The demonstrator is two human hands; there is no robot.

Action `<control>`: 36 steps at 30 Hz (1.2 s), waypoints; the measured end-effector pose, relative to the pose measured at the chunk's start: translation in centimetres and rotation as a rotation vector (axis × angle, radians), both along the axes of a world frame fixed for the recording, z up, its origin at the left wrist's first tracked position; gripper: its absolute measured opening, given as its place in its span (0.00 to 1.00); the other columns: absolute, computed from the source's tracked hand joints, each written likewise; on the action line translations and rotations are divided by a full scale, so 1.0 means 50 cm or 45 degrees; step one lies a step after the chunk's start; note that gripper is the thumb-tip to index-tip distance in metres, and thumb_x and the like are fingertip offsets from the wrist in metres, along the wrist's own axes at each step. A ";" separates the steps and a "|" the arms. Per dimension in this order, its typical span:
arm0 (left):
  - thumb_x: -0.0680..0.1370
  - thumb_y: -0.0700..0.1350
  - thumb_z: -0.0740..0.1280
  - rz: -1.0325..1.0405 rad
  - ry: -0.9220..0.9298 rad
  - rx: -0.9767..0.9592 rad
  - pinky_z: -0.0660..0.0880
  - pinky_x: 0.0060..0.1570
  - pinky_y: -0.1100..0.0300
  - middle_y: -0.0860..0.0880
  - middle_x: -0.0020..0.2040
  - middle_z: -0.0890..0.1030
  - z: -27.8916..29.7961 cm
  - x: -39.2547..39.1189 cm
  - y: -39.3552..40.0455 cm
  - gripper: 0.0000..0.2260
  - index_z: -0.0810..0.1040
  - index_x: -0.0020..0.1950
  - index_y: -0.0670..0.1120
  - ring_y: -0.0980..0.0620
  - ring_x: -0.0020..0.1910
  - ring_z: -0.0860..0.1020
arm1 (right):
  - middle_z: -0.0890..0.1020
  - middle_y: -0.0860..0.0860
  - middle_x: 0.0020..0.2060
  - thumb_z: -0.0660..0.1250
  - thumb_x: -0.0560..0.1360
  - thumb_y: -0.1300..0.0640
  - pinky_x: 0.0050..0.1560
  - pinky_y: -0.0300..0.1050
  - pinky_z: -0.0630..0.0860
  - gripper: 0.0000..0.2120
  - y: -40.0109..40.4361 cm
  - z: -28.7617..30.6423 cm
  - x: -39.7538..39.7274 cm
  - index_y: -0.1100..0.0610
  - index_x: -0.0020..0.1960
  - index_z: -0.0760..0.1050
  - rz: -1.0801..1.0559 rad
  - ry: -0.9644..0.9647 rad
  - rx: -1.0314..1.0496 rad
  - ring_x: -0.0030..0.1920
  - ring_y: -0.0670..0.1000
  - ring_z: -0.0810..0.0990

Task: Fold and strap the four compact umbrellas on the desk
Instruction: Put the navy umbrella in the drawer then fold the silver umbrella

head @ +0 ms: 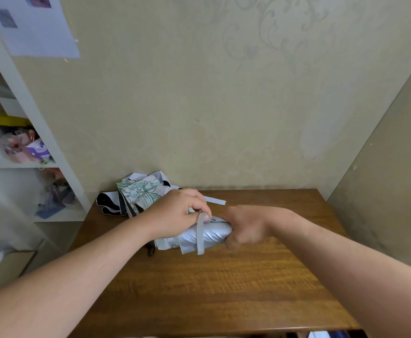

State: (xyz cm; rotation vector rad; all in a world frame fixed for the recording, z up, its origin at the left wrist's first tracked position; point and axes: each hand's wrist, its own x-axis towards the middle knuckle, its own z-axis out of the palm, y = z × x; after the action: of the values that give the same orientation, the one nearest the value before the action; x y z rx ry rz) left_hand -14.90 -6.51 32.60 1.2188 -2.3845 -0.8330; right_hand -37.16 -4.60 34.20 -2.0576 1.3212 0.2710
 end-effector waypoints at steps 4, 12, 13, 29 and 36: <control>0.80 0.41 0.72 -0.078 -0.056 -0.035 0.77 0.57 0.47 0.64 0.55 0.78 0.008 0.000 0.004 0.15 0.87 0.46 0.64 0.55 0.54 0.79 | 0.74 0.50 0.30 0.70 0.72 0.60 0.30 0.43 0.68 0.06 0.006 0.000 -0.006 0.54 0.42 0.73 -0.062 -0.087 0.186 0.29 0.52 0.71; 0.82 0.54 0.69 -0.188 -0.279 0.077 0.75 0.61 0.56 0.64 0.56 0.79 0.012 0.010 0.005 0.07 0.85 0.55 0.65 0.65 0.56 0.76 | 0.77 0.48 0.31 0.74 0.70 0.57 0.31 0.44 0.69 0.09 0.021 0.009 0.004 0.53 0.38 0.74 0.025 0.100 -0.026 0.30 0.50 0.74; 0.82 0.55 0.69 -0.171 -0.266 0.069 0.75 0.62 0.56 0.64 0.56 0.80 0.008 0.010 0.004 0.07 0.85 0.55 0.65 0.65 0.56 0.76 | 0.78 0.48 0.33 0.74 0.70 0.55 0.31 0.44 0.70 0.09 0.023 0.008 0.004 0.52 0.39 0.74 0.045 0.150 -0.107 0.31 0.50 0.76; 0.81 0.50 0.70 0.091 0.010 0.132 0.79 0.59 0.50 0.62 0.52 0.83 0.015 0.017 0.008 0.07 0.86 0.46 0.59 0.56 0.52 0.81 | 0.77 0.46 0.36 0.72 0.70 0.52 0.34 0.47 0.73 0.11 0.029 0.007 0.014 0.48 0.41 0.68 0.144 0.219 -0.489 0.36 0.46 0.75; 0.84 0.56 0.63 0.076 -0.180 0.247 0.72 0.39 0.53 0.42 0.45 0.82 0.023 0.025 0.009 0.11 0.81 0.44 0.62 0.50 0.36 0.71 | 0.71 0.45 0.34 0.70 0.71 0.52 0.30 0.44 0.62 0.12 0.041 -0.008 0.014 0.49 0.42 0.66 0.175 0.226 -0.635 0.33 0.44 0.68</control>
State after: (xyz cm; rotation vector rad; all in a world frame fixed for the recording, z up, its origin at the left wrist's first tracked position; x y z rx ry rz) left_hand -13.65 -6.06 33.76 1.4607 -2.4082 -1.0095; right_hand -36.46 -2.54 33.80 -2.5977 1.4652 0.2012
